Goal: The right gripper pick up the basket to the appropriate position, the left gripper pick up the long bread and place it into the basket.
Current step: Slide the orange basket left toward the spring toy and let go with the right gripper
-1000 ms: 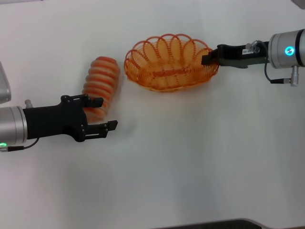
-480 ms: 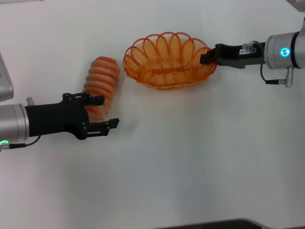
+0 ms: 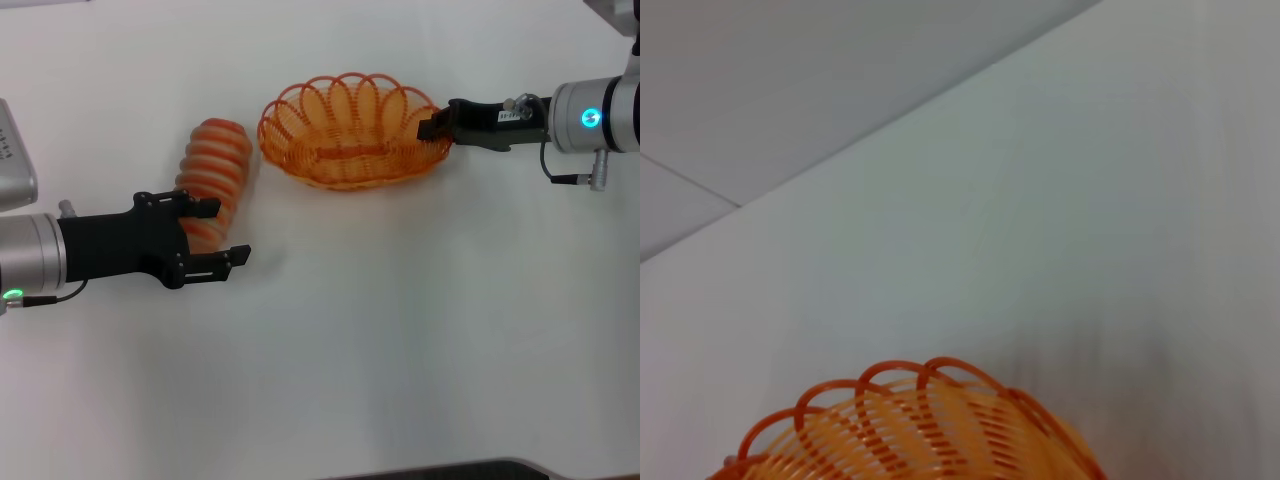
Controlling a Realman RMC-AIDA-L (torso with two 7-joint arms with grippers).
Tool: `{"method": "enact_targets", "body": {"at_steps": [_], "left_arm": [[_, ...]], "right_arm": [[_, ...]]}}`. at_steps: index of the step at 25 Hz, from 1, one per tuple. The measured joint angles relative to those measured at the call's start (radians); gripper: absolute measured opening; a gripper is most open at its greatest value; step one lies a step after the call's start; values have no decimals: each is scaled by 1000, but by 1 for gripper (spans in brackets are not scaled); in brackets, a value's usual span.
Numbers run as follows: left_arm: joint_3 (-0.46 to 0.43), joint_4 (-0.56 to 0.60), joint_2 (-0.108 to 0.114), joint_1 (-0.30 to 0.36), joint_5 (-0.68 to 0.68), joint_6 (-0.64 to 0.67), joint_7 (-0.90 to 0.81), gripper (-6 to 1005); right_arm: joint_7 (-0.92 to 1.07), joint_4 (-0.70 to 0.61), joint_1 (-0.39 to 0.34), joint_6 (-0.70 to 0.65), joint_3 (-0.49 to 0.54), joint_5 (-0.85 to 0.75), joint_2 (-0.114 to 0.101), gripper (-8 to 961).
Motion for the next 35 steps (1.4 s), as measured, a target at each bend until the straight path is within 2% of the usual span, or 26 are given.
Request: {"method": "enact_targets", "body": {"at_steps": [27,35], "left_arm": [[25,-2,-2,-10,-1,-15,-2,762],[26,-8,-2,-12,-1,-20,0,762]], "right_arm": [[-9,25,-12,9,10,64,-4,124],[-1,27,-8,4,9,69,-6,278]]}}
